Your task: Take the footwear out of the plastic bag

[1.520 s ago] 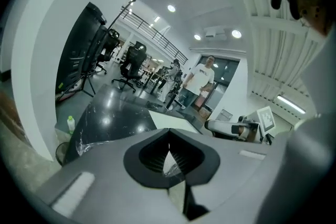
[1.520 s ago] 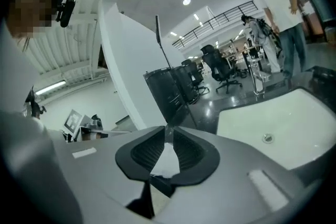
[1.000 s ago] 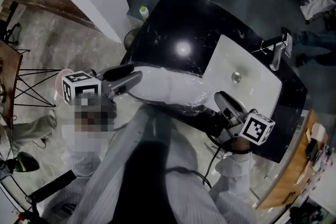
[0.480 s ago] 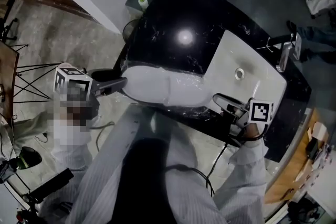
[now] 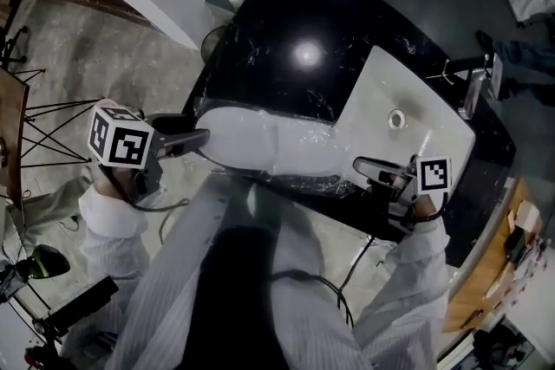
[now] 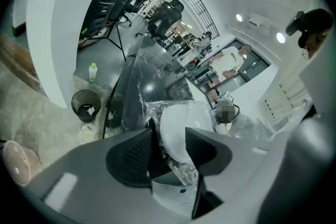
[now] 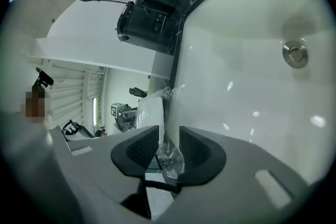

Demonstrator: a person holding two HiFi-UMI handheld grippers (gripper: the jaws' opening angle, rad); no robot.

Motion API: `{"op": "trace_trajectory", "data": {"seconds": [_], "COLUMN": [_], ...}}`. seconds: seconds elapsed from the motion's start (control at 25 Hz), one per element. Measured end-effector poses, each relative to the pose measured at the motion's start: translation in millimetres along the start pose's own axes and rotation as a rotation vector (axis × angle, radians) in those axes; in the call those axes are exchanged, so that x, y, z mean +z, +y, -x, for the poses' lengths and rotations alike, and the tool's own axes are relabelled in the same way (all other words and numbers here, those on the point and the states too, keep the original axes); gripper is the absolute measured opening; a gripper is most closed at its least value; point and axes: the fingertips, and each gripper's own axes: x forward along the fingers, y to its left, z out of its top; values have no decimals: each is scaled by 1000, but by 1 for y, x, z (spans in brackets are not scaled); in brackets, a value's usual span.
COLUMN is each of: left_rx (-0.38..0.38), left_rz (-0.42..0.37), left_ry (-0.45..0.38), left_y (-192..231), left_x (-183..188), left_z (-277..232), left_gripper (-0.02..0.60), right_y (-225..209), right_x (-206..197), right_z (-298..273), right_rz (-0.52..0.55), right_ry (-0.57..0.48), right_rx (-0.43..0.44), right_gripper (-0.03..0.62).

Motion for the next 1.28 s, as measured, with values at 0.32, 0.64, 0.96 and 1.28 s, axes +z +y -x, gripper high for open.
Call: {"op": "trace_trajectory", "data": {"seconds": [0.32, 0.64, 0.96, 1.28], "left_rx": [-32, -54, -165, -234], "left_rz": [-2, 32, -19, -146], "left_ry": [24, 7, -125, -242], "left_y": [-5, -3, -47, -84], "left_x": [-1, 0, 27, 57], "left_z": [-7, -5, 27, 63], "left_gripper": [166, 124, 98, 89], "right_y": [32, 64, 96, 127], "right_x": [10, 11, 5, 6], "right_z": [-31, -47, -18, 13], "right_rz": [32, 97, 167, 238], "right_ry": [105, 118, 2, -121], "right_rx": [224, 376, 429, 416], "right_gripper": [140, 106, 81, 77]}}
